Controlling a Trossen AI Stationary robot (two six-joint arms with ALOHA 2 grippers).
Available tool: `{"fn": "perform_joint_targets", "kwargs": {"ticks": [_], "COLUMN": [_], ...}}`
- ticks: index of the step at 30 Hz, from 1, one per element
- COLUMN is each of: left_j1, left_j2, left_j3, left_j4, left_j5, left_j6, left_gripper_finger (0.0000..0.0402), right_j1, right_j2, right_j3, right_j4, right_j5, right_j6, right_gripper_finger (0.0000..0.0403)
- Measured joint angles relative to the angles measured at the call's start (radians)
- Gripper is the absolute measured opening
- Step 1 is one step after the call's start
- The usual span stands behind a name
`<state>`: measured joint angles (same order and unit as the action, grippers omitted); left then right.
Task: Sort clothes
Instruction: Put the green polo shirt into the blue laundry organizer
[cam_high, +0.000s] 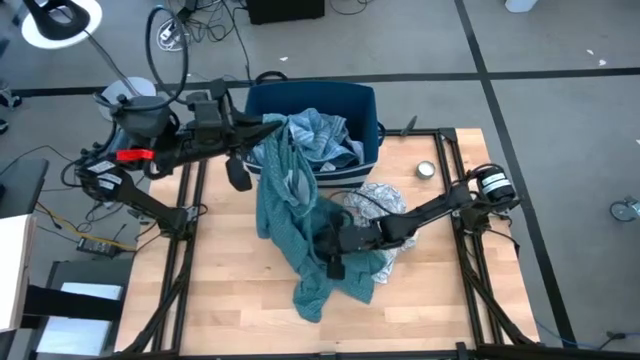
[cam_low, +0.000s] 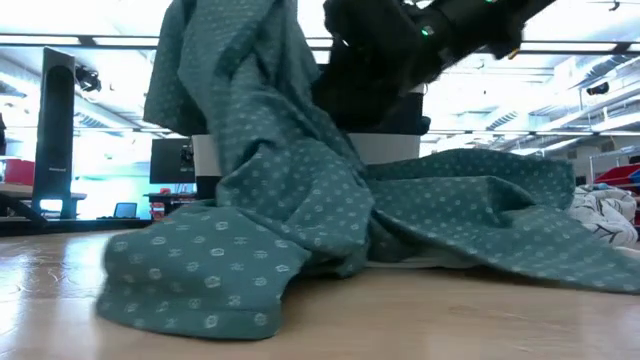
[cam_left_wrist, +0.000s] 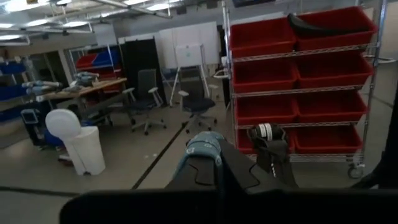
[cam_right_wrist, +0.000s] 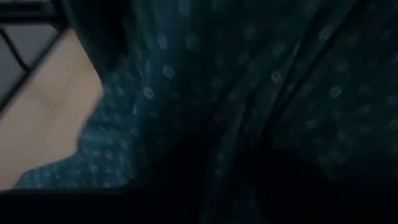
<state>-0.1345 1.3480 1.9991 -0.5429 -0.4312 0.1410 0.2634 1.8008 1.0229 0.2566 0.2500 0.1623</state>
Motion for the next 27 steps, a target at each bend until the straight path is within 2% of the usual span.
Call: {"fn": "perform_joint_targets", "kwargs": {"ticks": [4, 5, 9, 14, 19, 23, 27], "left_j1": [0.000, 0.000, -0.005, -0.005, -0.005, -0.005, -0.006], "left_j2": [0.012, 0.013, 0.013, 0.014, 0.018, 0.039, 0.057], "left_j3": [0.000, 0.000, 0.001, 0.002, 0.002, 0.000, -0.002], "left_j4": [0.001, -0.002, -0.066, -0.256, -0.396, -0.391, -0.394], "left_j5": [-0.010, -0.010, -0.011, -0.029, -0.027, 0.053, 0.138], "left_j6": [-0.023, -0.037, -0.119, -0.246, -0.328, -0.332, -0.331], "left_gripper_finger": [0.0001, 0.0001, 0.0001, 0.0002, 0.0002, 0.0002, 0.0003], "right_j1": [-0.059, -0.073, -0.107, -0.116, -0.120, -0.151, -0.202], "right_j2": [-0.008, -0.010, -0.012, -0.012, -0.013, -0.013, -0.014], "right_j3": [0.027, 0.044, 0.128, 0.276, 0.431, 0.527, 0.589], "right_j4": [0.030, 0.032, -0.008, -0.142, -0.220, -0.209, -0.167], "right_j5": [-0.098, -0.118, -0.132, -0.141, -0.068, -0.037, -0.036], "right_j6": [-0.068, -0.092, -0.148, -0.285, -0.481, -0.631, -0.683], "right_gripper_finger": [0.0040, 0.0021, 0.0007, 0.0003, 0.0002, 0.0001, 0.0001]}}
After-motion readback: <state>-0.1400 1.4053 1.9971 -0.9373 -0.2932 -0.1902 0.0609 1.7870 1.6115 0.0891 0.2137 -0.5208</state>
